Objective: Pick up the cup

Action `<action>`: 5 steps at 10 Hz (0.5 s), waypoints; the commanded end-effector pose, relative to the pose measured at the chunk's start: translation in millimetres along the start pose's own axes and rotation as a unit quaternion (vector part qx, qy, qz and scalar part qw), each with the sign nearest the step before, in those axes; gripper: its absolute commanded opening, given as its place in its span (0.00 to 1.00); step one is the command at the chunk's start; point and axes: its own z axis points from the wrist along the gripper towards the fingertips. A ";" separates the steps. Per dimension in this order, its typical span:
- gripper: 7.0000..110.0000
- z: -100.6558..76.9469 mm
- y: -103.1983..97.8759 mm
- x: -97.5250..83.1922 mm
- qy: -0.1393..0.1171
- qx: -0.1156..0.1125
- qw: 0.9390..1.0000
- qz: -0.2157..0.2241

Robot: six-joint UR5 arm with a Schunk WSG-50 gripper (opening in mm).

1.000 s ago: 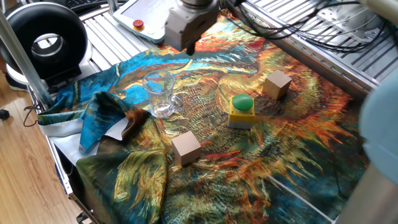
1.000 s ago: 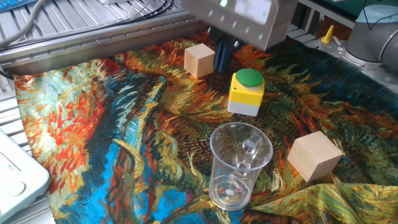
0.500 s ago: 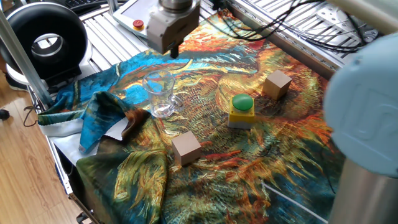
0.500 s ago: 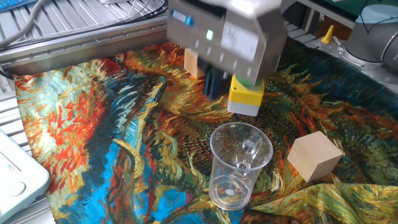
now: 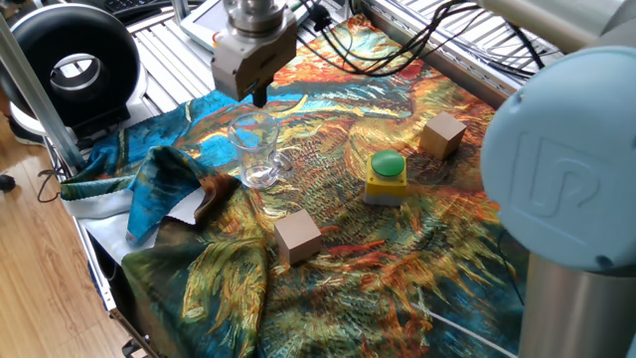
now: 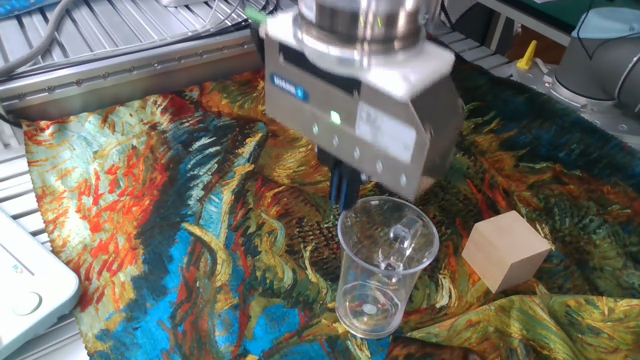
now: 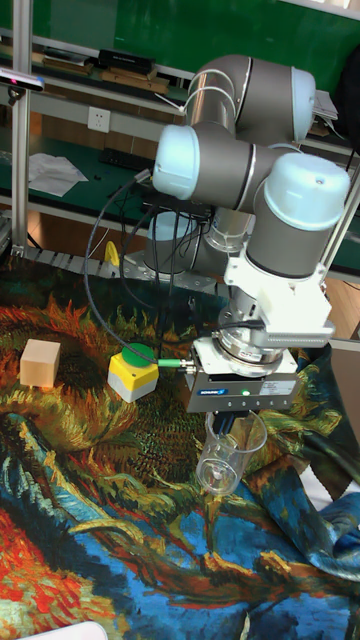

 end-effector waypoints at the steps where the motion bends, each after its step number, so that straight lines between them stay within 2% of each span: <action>1: 0.00 3.2 20.1 3.7 0.010 -0.018 1.000 -0.012; 5: 0.00 -2.7 36.1 15.6 0.012 -0.010 1.000 -0.022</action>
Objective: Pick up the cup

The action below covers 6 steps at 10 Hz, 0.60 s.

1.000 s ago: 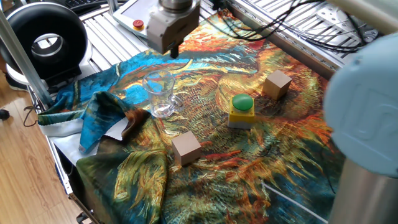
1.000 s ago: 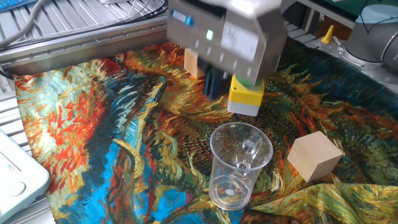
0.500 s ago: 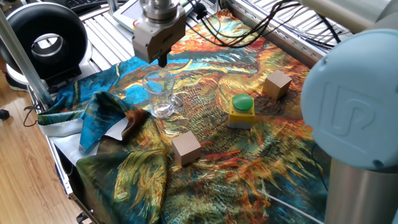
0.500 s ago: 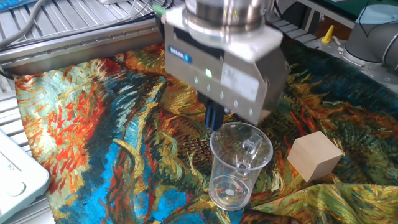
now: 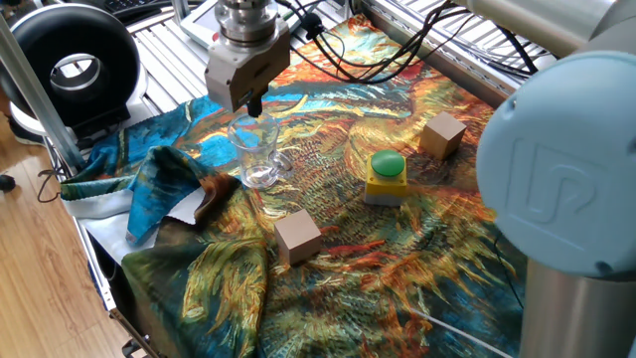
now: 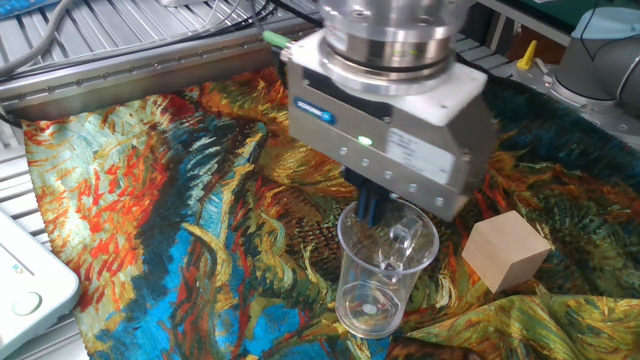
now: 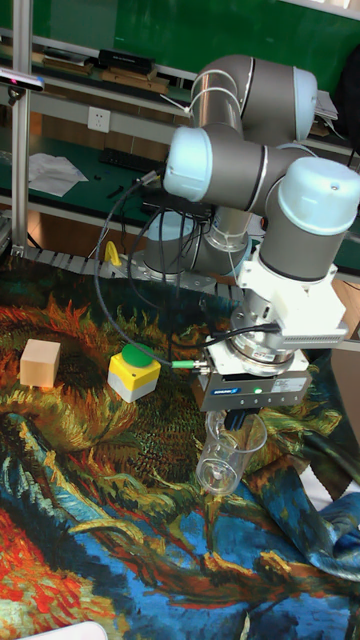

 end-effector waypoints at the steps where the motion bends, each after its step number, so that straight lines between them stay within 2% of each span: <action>1: 0.00 -2.3 13.4 4.1 -0.001 -0.004 1.000 -0.012; 2: 0.00 -2.0 10.8 5.9 0.003 0.000 1.000 -0.015; 6: 0.00 2.4 11.7 3.2 0.003 -0.009 1.000 -0.027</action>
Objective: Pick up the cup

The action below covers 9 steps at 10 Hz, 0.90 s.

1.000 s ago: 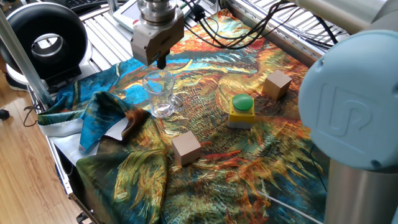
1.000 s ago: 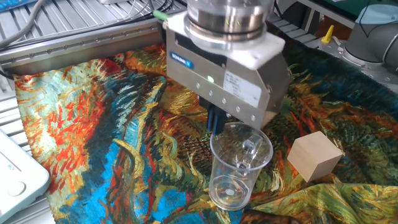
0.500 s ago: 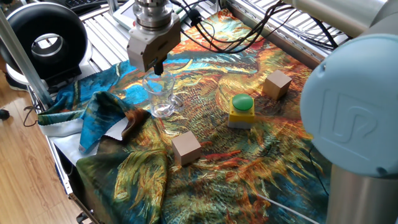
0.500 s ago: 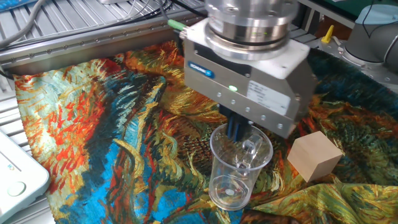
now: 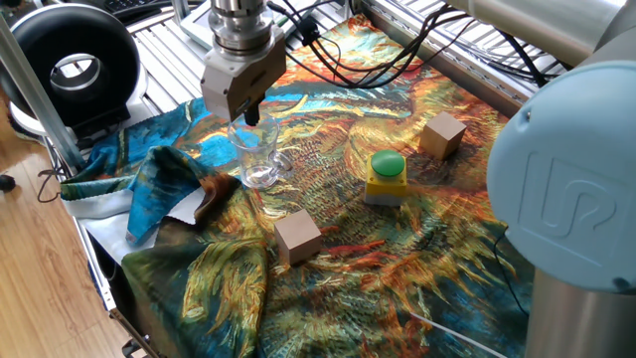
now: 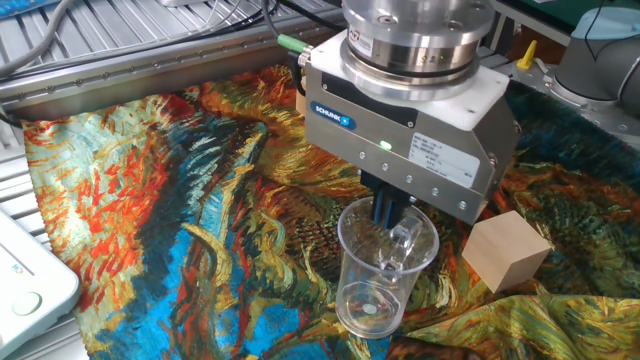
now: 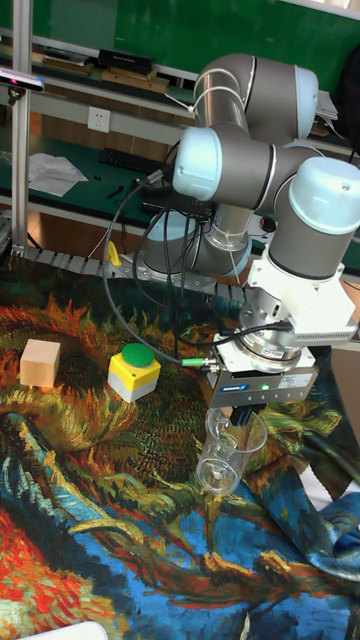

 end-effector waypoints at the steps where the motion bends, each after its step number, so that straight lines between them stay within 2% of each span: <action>1: 0.00 0.2 3.3 -0.7 -0.001 -0.008 1.000 -0.015; 4: 0.00 0.0 5.1 -3.6 -0.007 -0.012 1.000 -0.014; 9: 0.00 -1.6 0.2 -1.9 -0.005 -0.002 1.000 -0.010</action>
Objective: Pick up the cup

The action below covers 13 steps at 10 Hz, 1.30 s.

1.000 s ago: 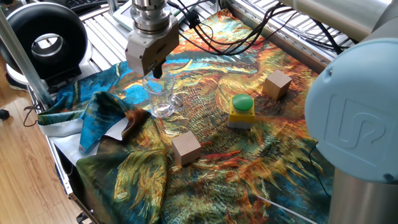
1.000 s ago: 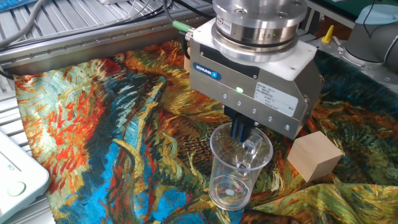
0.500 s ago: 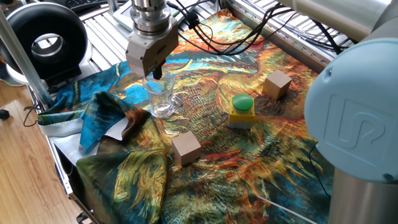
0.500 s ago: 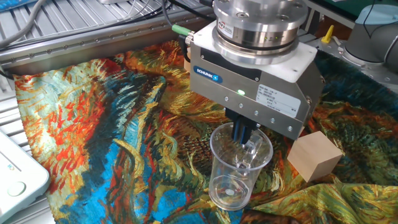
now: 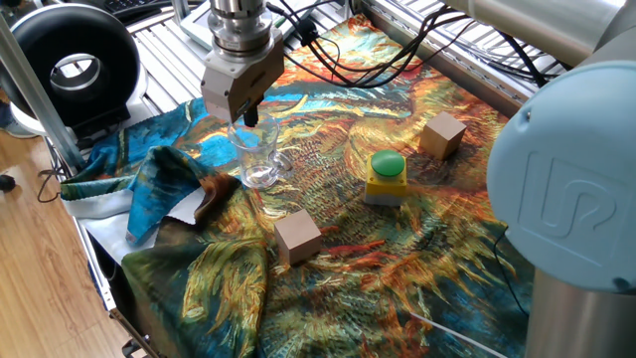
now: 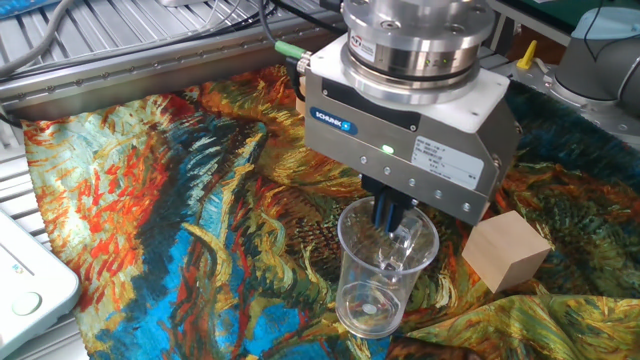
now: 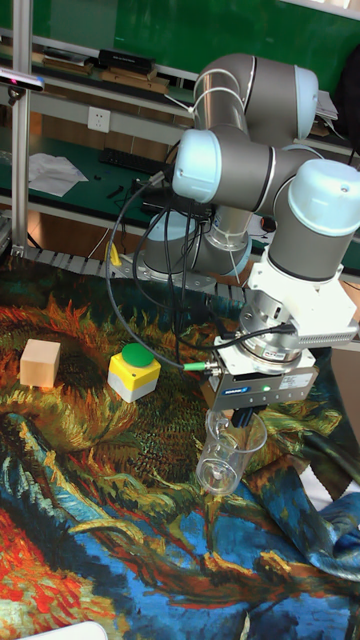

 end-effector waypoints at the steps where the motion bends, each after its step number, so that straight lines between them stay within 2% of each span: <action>1: 0.00 -2.6 -0.2 -0.5 -0.002 -0.002 1.000 0.004; 9: 0.00 -2.9 1.4 -1.0 -0.004 -0.006 1.000 -0.005; 10: 0.15 -2.9 1.9 -1.1 -0.004 -0.007 1.000 -0.007; 13: 0.15 -2.7 2.9 -2.2 -0.006 -0.008 1.000 -0.011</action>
